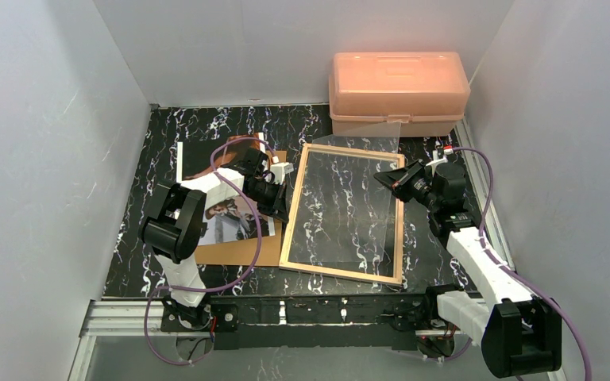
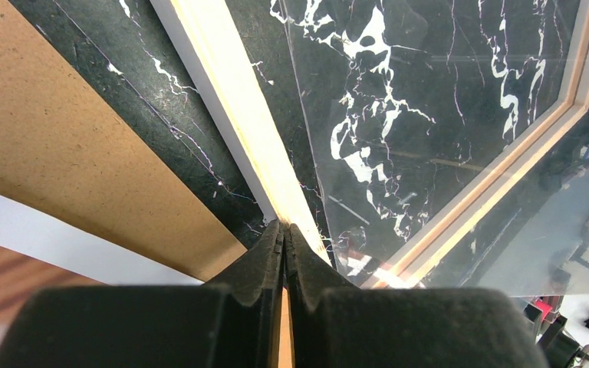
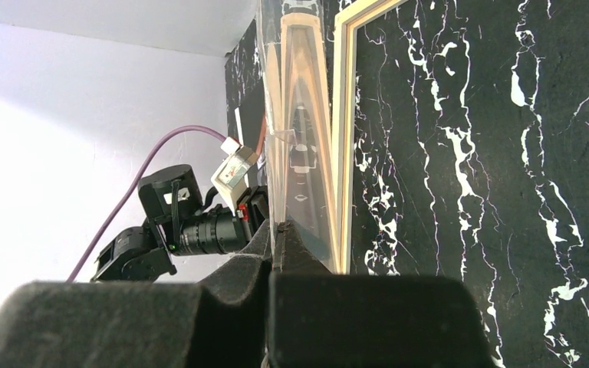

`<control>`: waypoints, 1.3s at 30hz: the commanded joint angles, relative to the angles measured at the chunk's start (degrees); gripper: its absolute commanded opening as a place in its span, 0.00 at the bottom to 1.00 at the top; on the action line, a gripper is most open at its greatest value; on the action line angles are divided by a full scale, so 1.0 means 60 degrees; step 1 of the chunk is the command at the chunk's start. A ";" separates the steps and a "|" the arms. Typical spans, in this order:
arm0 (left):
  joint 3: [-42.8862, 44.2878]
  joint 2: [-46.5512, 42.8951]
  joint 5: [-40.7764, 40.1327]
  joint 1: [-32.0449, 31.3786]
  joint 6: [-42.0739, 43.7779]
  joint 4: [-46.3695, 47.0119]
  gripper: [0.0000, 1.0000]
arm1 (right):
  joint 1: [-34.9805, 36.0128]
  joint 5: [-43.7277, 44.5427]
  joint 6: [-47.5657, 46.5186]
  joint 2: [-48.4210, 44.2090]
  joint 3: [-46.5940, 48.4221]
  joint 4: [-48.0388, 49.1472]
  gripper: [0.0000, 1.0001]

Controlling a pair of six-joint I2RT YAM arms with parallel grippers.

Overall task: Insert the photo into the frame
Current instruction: Place the photo frame item in the photo frame.

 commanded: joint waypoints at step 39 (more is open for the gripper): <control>0.0181 0.0169 0.0101 -0.0056 0.0241 -0.0500 0.00 | 0.0012 0.0165 -0.0971 0.0100 0.0172 -0.0095 0.01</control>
